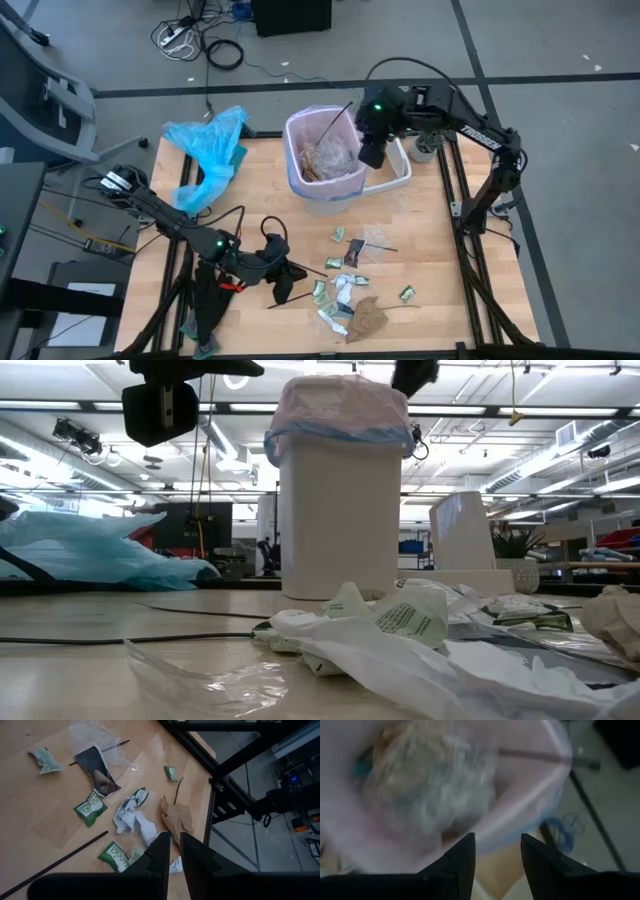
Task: Place trash/remove bag and relplace
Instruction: Put the bottom left black cable tie and middle left black cable tie into the trash bin
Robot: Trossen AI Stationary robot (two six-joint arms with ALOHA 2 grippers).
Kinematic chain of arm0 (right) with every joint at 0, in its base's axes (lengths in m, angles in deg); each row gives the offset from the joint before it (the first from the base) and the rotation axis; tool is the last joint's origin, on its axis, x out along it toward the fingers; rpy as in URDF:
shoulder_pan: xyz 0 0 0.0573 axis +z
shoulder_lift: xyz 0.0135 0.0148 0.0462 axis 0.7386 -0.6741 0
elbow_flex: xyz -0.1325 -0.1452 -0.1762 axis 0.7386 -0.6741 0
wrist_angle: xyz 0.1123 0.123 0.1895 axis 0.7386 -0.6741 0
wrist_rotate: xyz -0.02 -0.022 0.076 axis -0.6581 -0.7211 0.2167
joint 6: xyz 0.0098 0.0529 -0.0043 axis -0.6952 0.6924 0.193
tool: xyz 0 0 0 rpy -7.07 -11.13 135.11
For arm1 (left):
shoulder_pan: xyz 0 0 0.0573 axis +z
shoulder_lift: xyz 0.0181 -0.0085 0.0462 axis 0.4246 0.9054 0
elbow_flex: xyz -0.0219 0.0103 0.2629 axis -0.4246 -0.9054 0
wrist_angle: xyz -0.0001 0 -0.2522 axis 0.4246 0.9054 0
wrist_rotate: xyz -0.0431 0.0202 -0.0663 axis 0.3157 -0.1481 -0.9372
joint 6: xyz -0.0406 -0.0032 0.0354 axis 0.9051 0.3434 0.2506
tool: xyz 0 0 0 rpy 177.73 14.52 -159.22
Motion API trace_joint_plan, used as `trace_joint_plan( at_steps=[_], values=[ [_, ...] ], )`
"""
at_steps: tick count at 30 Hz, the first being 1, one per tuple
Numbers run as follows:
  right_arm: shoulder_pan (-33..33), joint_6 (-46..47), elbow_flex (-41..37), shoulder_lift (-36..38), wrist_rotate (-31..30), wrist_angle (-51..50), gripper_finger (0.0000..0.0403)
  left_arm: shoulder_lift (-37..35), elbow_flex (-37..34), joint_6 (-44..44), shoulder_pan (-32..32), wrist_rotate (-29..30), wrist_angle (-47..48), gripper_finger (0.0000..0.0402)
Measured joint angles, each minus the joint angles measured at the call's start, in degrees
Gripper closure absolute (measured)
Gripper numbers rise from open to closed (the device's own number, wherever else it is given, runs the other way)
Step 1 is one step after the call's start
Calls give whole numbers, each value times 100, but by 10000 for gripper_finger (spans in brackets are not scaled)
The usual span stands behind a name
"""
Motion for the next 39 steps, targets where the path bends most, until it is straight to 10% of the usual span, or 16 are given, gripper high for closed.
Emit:
trace_joint_plan(
  at_steps=[10, 21, 39],
  values=[
    [985, 1637, -81, 1081, 53, -965, 261, 0, 0, -727, 0, -152, -40, 349],
    [4053, 5427, -1542, 2332, -1165, -963, 266, 0, 2, -1077, 50, -347, 568, 298],
    [6569, 9379, -5102, 816, -1402, 2672, 268, 94, 0, -3696, -6, -845, 1210, 211]
  ],
)
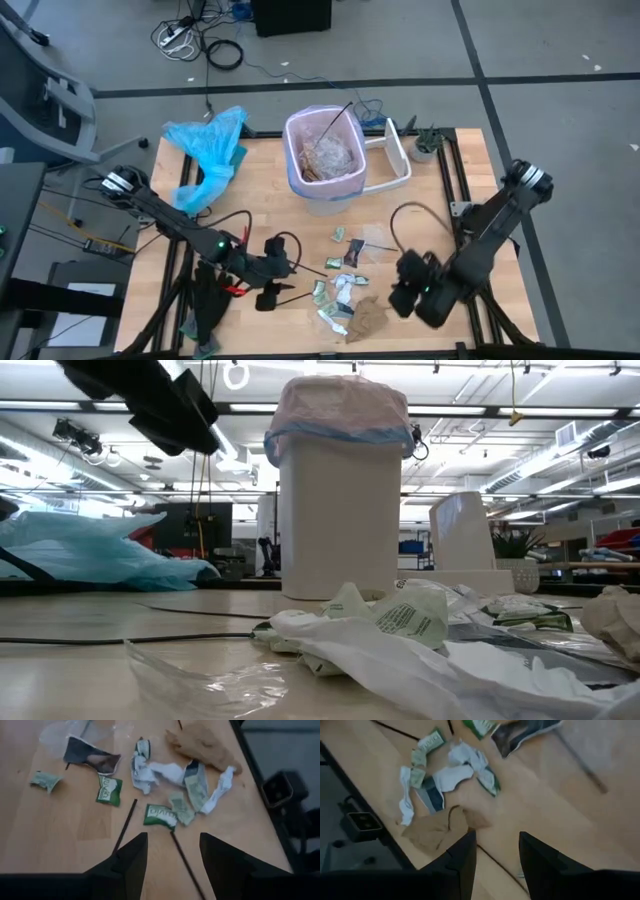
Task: Place trash/remove bag and relplace
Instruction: Put the bottom left black cable tie and middle left black cable tie into the trash bin
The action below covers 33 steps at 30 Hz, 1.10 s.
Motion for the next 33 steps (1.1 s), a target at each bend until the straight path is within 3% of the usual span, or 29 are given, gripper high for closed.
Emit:
trace_joint_plan(
  at_steps=[10, 21, 26, 33],
  values=[
    [257, 1124, 0, -1121, -105, 715, 268, 662, 11, -497, -256, -18, -63, 210],
    [219, 1170, 1, -1196, -232, 911, 268, 1870, 723, -677, -364, 18, 86, 210],
    [209, 1168, 1, -1194, -239, 997, 268, 2353, 1061, -648, -361, 328, 738, 211],
    [209, 1108, 1, -1192, -250, 894, 268, 2439, 1094, -673, -297, 1256, 975, 211]
  ],
)
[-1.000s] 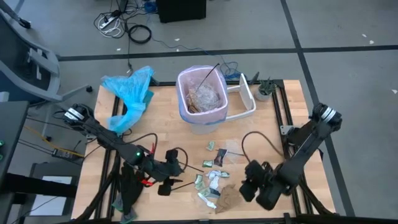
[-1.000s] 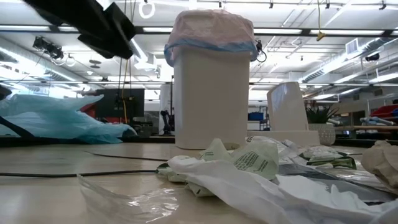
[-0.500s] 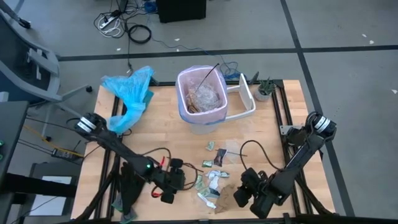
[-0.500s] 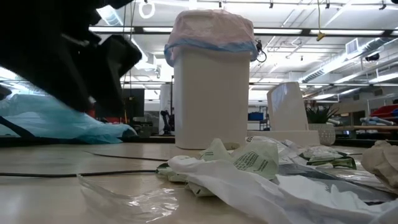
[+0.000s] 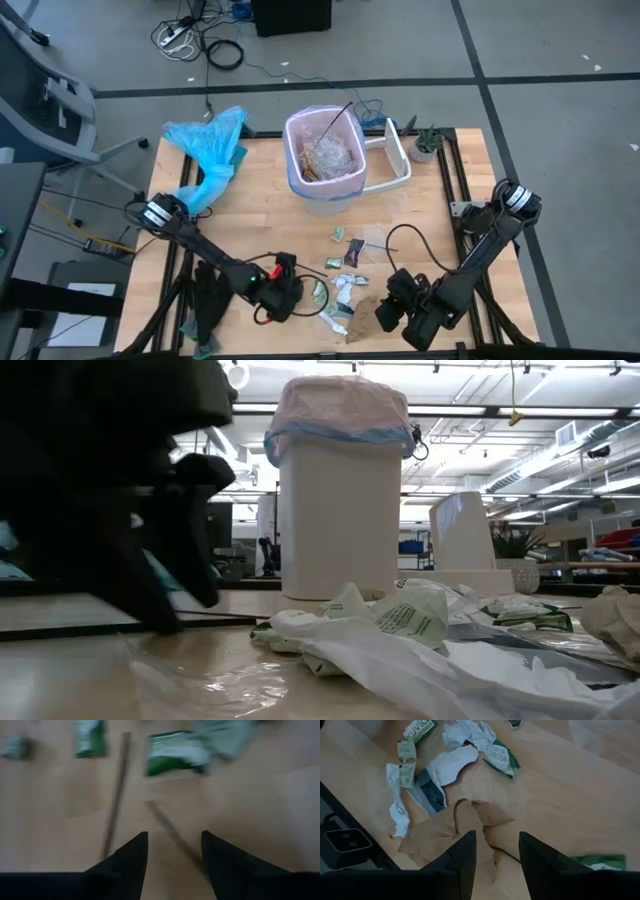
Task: Place trash/remove bag and relplace
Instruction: Put the bottom left black cable tie and middle left black cable tie into the trash bin
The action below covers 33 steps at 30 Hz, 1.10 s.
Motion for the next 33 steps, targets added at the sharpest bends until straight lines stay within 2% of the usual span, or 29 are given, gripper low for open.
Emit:
trace_joint_plan(
  at_steps=[3, 9, 21, 25, 29, 33],
  values=[
    [0, -151, 0, 0, -2, -120, 268, 2, -7, -130, 128, 319, 46, 211],
    [0, -415, 2, 0, -34, -629, 268, 4, -7, -57, 530, 290, 40, 211],
    [0, -1107, 2, 2, -84, -1101, 268, -26, 14, 394, 1044, -849, 375, 215],
    [-4, -1213, 2, 2, -138, -1214, 268, -26, 3, 773, 1147, -1162, 437, 232],
    [-7, -1226, 2, 2, -244, -1251, 268, -26, -1, 921, 1313, -1744, 548, 250],
    [-7, -1226, 2, 2, -444, -1275, 268, -24, -3, 916, 1342, -1827, 560, 279]
  ],
)
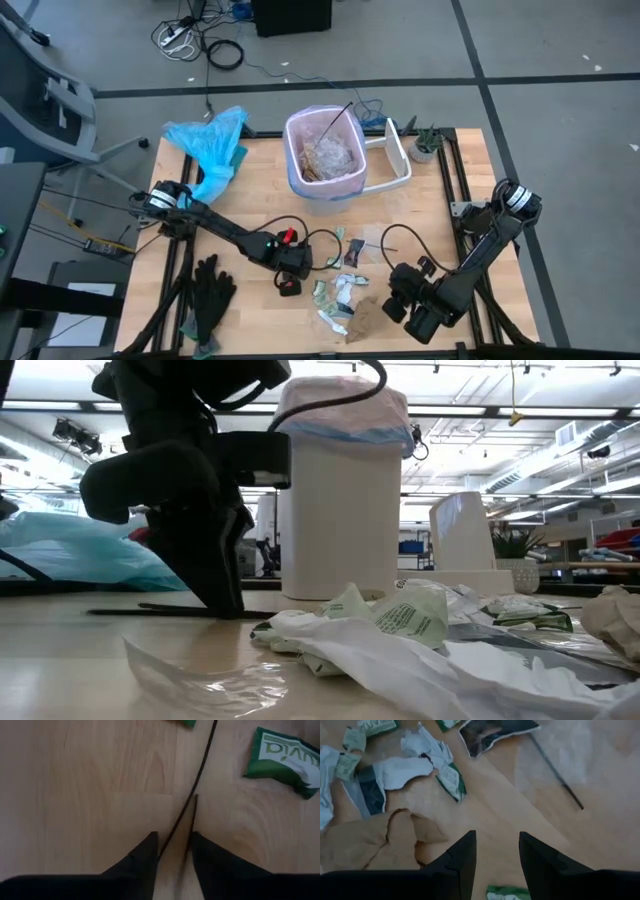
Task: Place trash/remove bag and relplace
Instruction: Put the bottom left black cable tie and middle left black cable tie into the trash bin
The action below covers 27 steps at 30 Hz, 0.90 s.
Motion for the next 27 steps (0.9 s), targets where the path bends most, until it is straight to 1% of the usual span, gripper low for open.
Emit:
trace_joint_plan(
  at_steps=[3, 6, 8, 12, 15, 17, 19, 21, 23, 27],
  values=[
    [-2, 0, 2, 2, -100, -40, 268, 2, -1, 1, -3, -38, 8, 320],
    [-2, 0, 2, 2, -139, -138, 268, 4, -7, 1, -34, -41, 15, 375],
    [-4, 0, 2, 2, -139, -240, 268, 4, -9, 25, -53, -23, 19, 392],
    [-2, 0, 2, 2, -138, -426, 268, 4, -4, 316, -61, -7, 39, 397],
    [-7, 1, 2, 2, -131, -575, 268, -35, 194, 751, -59, -45, 377, 398],
    [-18, 2, 2, 2, -108, -707, 268, -106, 379, 959, -59, -98, 772, 399],
    [-46, 2, -20, 4, -98, -793, 270, -155, 629, 1044, -57, -189, 1327, 400],
    [-100, 2, -128, 11, -85, -789, 273, -211, 1018, 1070, -57, -195, 1669, 400],
    [-139, 3, -291, 11, -46, -686, 276, -261, 1409, 1076, -30, -186, 2303, 400],
    [-224, -147, -724, 11, 123, 138, 281, -245, 2108, 1072, -12, -161, 3007, 401]
  ],
)
